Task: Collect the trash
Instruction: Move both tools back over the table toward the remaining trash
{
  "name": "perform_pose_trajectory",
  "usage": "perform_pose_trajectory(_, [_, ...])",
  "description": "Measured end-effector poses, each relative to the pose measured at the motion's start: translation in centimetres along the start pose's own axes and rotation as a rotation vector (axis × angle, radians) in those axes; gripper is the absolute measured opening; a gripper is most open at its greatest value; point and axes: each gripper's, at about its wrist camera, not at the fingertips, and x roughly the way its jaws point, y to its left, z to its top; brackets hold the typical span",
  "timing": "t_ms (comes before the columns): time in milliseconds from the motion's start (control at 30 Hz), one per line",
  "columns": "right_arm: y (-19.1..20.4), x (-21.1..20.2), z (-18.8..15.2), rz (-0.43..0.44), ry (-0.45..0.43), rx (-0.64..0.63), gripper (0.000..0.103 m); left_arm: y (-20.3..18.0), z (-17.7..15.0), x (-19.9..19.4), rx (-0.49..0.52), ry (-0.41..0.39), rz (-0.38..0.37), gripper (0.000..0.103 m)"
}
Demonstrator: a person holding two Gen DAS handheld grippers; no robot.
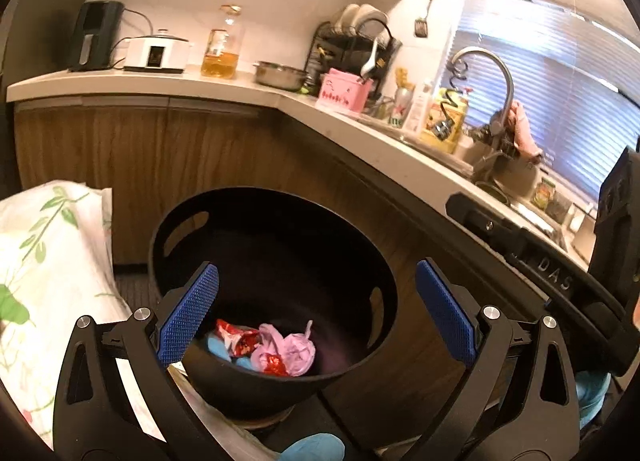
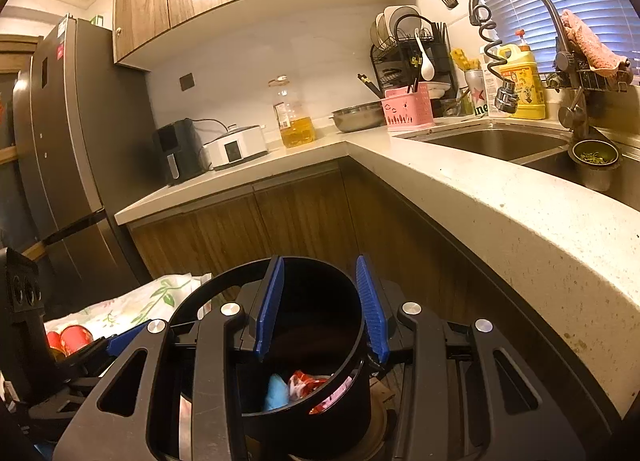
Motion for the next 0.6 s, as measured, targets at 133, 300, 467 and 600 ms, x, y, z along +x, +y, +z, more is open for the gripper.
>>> perform_pose_trajectory(133, [0.7, 0.0, -0.5, 0.009, 0.013, -0.022, 0.040, 0.4, -0.2, -2.1, -0.001, -0.051, 0.088, 0.097])
perform_pose_trajectory(300, [2.0, 0.1, -1.2, 0.028, 0.036, -0.058, 0.040, 1.2, -1.3, -5.7, -0.040, -0.101, 0.308, 0.097])
perform_pose_trajectory(467, [4.1, -0.1, -2.3, 0.073, 0.060, -0.089, 0.042, 3.1, -2.6, -10.1, -0.099, -0.145, 0.521, 0.097])
perform_pose_trajectory(600, [6.1, -0.2, -2.9, 0.121, 0.073, -0.113, 0.042, 4.9, -3.8, -13.4, -0.127, -0.168, 0.643, 0.097])
